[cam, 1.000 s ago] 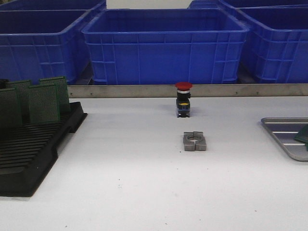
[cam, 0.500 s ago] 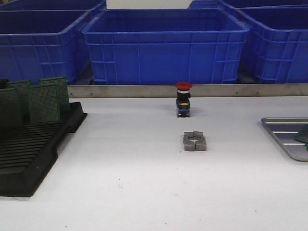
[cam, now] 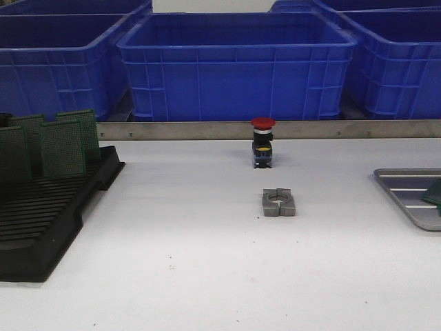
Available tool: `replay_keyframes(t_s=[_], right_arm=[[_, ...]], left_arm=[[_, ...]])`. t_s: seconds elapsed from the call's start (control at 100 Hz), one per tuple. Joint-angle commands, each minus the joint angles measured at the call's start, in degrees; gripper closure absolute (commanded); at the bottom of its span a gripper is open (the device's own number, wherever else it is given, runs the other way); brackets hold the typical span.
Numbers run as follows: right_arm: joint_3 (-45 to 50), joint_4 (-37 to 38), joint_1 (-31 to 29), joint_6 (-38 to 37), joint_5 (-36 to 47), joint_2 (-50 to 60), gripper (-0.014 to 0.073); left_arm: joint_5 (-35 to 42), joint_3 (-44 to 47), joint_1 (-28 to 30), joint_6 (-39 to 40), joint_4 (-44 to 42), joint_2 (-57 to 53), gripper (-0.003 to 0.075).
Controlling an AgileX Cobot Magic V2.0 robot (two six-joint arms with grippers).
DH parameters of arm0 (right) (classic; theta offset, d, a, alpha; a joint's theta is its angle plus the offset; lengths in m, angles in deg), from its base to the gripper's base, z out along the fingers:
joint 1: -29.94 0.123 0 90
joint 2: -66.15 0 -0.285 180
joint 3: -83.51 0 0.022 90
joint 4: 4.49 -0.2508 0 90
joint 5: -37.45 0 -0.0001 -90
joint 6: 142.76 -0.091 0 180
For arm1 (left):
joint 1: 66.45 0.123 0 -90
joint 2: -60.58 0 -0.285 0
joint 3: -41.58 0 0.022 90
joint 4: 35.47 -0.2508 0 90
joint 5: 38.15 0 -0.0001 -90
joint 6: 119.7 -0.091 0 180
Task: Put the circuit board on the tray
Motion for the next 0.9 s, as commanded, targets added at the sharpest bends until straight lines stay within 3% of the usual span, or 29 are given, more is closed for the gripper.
replay_keyframes(t_s=[0.0, 0.1, 0.43, 0.89], right_arm=[[-1.5, -0.7, 0.0, 0.4, 1.2, -0.6, 0.0654], [-1.5, -0.7, 0.0, 0.4, 1.2, -0.6, 0.0654], [-1.5, -0.7, 0.0, 0.4, 1.1, -0.6, 0.0654], [-1.5, -0.7, 0.0, 0.4, 1.1, -0.6, 0.0654]], left_arm=[[7.6, 1.2, -1.0, 10.0, -8.6, -1.3, 0.0740], [5.2, 1.4, -1.7, 12.5, -12.4, -1.5, 0.0741], [-0.3, 1.4, -1.7, 12.5, -11.0, -1.5, 0.0741], [-0.8, 1.3, -1.7, 12.4, -10.6, -1.5, 0.0741]])
